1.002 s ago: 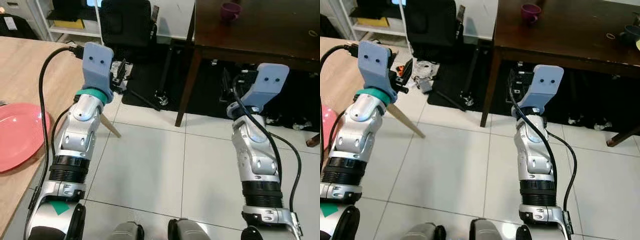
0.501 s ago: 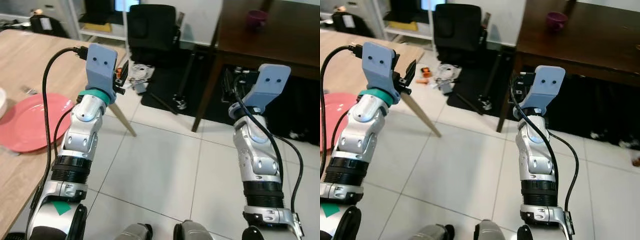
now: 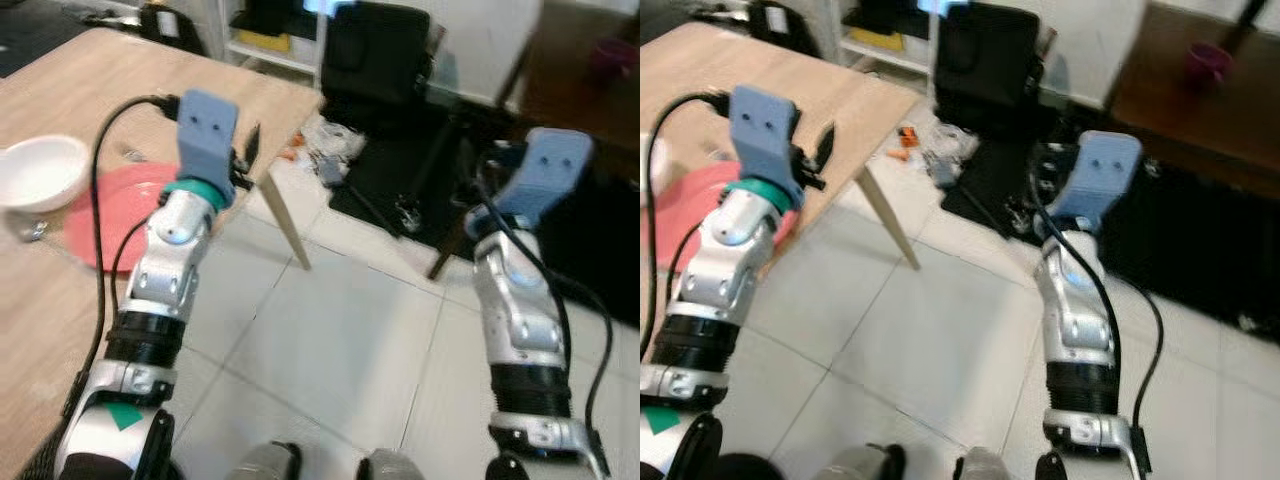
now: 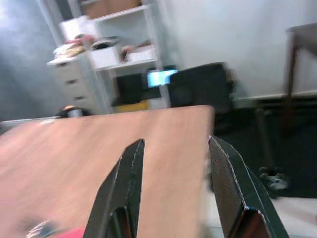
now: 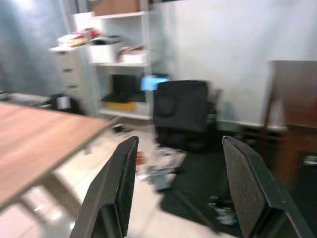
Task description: Setting the table
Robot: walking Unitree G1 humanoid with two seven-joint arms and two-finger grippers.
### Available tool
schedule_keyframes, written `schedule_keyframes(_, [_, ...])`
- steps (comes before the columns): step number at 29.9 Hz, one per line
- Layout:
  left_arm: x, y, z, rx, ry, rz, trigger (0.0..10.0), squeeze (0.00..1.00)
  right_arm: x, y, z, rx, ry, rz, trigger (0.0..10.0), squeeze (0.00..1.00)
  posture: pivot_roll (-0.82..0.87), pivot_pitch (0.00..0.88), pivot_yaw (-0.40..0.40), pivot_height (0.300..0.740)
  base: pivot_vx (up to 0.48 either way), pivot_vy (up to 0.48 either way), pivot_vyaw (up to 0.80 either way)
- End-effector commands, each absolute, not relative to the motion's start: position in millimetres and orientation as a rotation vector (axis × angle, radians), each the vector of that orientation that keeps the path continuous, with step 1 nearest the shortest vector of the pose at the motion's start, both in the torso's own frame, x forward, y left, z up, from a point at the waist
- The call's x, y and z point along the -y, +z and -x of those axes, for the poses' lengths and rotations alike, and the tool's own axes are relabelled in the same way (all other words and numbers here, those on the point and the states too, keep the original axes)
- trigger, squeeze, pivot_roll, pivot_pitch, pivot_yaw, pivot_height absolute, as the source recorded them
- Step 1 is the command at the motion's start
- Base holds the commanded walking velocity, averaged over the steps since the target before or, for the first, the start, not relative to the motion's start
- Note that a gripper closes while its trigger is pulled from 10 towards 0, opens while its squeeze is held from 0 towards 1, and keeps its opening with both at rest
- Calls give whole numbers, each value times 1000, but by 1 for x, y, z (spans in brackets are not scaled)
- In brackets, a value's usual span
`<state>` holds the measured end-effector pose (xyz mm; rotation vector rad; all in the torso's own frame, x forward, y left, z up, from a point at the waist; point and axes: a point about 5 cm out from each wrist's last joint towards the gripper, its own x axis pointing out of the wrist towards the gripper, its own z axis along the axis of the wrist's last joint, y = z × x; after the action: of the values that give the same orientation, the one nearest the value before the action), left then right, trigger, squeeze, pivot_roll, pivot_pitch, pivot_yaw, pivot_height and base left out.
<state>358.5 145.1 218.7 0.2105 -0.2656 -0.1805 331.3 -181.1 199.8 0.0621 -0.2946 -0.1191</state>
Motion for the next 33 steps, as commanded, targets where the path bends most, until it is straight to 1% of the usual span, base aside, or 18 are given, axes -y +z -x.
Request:
schedule_keyframes(1, [-148,211,-359,229,-169,-215,10000,0,180,198,-332,288,-118,-64,10000,0,6,0,69,740,0,0,794])
schedule_keyframes(7, [-149,211,-360,225,-167,-219,10000,0,181,198,-332,286,-127,-62,10000,0,6,0,71,740,0,0,790])
schedule_keyframes(18, [-150,207,-363,189,-167,-255,10000,0,184,197,-332,280,-152,-69,10000,0,3,0,75,740,0,0,0])
schedule_keyframes(23, [-159,200,-370,111,-178,-379,10000,0,183,196,-331,279,-152,-68,10000,0,2,0,77,740,0,0,0])
schedule_keyframes(29, [-160,204,-373,122,-167,-413,10000,0,183,196,-331,279,-151,-69,10000,0,2,0,78,740,0,0,0])
schedule_keyframes(33, [-159,205,-374,127,-154,-403,10000,0,182,196,-331,279,-148,-68,10000,0,-3,0,78,740,0,-357,0])
